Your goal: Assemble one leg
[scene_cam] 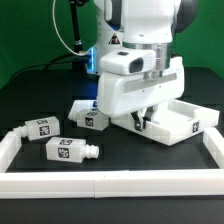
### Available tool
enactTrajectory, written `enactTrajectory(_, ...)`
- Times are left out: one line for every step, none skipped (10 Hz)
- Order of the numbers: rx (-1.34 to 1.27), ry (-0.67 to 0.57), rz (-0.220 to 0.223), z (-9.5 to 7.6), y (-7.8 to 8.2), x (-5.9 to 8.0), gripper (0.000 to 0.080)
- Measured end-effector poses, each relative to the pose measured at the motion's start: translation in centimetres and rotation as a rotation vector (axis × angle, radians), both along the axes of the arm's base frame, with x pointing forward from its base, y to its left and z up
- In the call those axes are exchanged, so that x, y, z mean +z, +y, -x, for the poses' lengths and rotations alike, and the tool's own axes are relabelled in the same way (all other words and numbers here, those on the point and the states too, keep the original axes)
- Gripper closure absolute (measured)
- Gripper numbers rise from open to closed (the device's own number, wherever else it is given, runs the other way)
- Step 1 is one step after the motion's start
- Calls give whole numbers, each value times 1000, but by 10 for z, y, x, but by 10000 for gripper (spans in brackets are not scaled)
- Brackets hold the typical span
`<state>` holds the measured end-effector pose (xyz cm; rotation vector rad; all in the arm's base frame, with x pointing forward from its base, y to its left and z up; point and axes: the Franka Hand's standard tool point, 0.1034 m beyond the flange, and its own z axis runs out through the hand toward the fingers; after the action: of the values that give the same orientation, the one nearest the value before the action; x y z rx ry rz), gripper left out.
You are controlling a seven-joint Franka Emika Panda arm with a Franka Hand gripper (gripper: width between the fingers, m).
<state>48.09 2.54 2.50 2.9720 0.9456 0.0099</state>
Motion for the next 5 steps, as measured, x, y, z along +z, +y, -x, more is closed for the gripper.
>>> enactTrajectory(-102, 47, -2, 6, -4, 10, 744)
enactTrajectory(-178, 109, -2, 7, -7, 24, 744)
enactTrajectory(-239, 144, -14, -2, -14, 38, 744)
enactTrajectory(-258, 124, -18, -13, -27, 44, 744)
enactTrajectory(-256, 96, -18, -17, -37, 45, 744)
